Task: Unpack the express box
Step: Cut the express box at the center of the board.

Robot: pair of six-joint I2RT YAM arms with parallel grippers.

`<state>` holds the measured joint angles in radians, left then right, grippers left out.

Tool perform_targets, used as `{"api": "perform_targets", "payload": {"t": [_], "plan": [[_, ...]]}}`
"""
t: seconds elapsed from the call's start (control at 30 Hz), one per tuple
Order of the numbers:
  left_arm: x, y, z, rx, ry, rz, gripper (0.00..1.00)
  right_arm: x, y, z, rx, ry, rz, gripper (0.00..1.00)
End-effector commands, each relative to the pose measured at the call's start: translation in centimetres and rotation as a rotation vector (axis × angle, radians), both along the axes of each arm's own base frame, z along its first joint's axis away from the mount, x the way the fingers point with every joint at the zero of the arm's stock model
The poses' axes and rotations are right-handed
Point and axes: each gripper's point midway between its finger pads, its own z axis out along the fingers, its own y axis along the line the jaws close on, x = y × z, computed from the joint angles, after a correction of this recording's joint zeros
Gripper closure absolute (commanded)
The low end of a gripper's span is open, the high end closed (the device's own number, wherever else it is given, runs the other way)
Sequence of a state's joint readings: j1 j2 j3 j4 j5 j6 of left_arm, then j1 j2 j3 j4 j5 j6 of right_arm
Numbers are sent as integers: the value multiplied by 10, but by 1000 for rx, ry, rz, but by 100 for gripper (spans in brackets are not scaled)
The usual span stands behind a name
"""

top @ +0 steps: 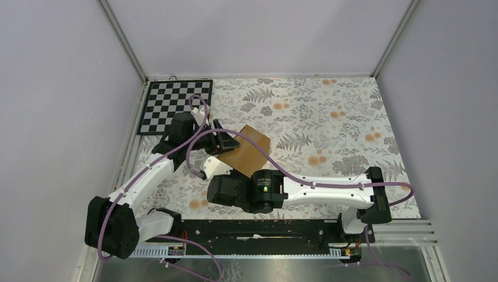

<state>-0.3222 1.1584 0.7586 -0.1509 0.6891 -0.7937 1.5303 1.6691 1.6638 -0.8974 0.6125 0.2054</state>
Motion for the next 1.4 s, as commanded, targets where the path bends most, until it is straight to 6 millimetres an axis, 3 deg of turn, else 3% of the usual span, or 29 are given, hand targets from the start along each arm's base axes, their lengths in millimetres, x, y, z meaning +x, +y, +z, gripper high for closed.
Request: {"api": "perform_targets", "payload": {"t": [0.0, 0.53, 0.8, 1.37], "plan": [[-7, 4, -17, 33, 23, -10, 45, 8, 3, 24, 32, -81, -19, 100], [-10, 4, -18, 34, 21, -17, 46, 11, 20, 19, 25, -124, 15, 100], [-11, 5, -18, 32, 21, -16, 46, 16, 20, 20, 11, -156, 14, 100], [-10, 4, -18, 34, 18, -19, 47, 15, 15, 4, -39, -142, 3, 100]]}}
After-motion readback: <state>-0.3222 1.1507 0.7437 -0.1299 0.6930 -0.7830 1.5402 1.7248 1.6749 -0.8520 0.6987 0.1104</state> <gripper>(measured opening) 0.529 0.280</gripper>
